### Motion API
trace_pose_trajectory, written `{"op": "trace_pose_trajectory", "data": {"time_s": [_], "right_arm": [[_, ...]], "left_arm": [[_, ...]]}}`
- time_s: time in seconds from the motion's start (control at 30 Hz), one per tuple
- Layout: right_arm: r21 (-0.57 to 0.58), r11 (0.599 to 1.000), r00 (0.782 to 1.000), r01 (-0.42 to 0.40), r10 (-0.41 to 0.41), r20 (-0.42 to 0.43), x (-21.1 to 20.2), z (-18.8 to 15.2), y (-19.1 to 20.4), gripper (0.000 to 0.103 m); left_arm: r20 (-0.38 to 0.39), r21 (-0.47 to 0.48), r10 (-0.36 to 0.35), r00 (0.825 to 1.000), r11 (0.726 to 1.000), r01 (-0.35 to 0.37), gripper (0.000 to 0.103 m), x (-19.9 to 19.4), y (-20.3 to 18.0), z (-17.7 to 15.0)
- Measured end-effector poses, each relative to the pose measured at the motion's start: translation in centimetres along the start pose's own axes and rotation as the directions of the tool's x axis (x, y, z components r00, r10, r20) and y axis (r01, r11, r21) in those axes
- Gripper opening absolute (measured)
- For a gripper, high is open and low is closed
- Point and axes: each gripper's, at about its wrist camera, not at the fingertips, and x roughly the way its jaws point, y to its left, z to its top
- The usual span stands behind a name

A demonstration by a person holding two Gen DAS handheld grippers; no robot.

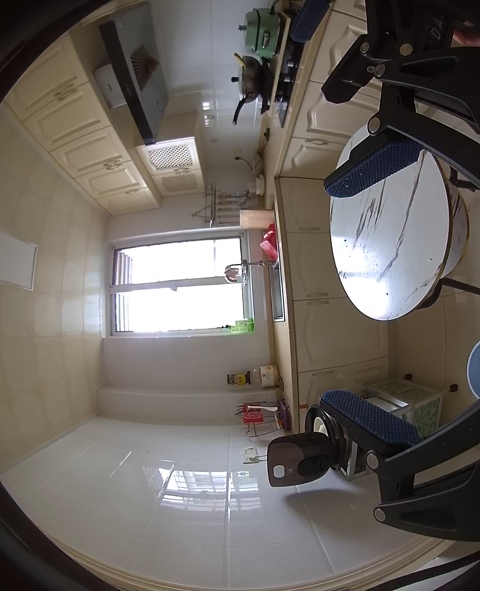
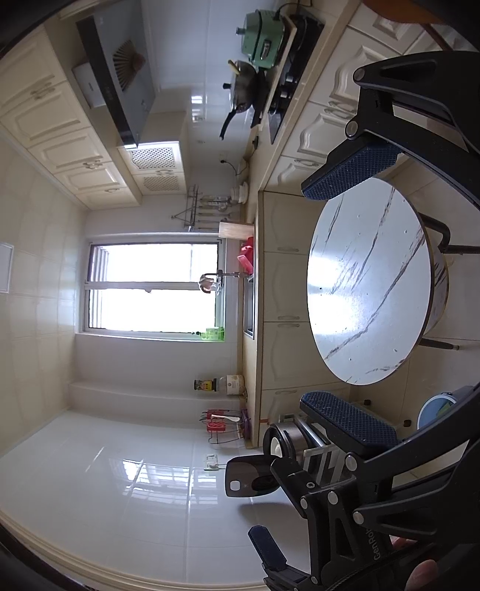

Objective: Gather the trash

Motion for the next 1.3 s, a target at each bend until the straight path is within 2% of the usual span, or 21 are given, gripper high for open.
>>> {"op": "trace_pose_trajectory", "data": {"time_s": [1.3], "right_arm": [[-0.002, 1.0, 1.0, -0.001, 0.001, -0.01, 0.5, 0.0, -1.8, 0.103]], "left_arm": [[0.007, -0.002, -0.005, 1.0, 1.0, 0.005, 0.102, 0.3, 0.7, -1.2]]}}
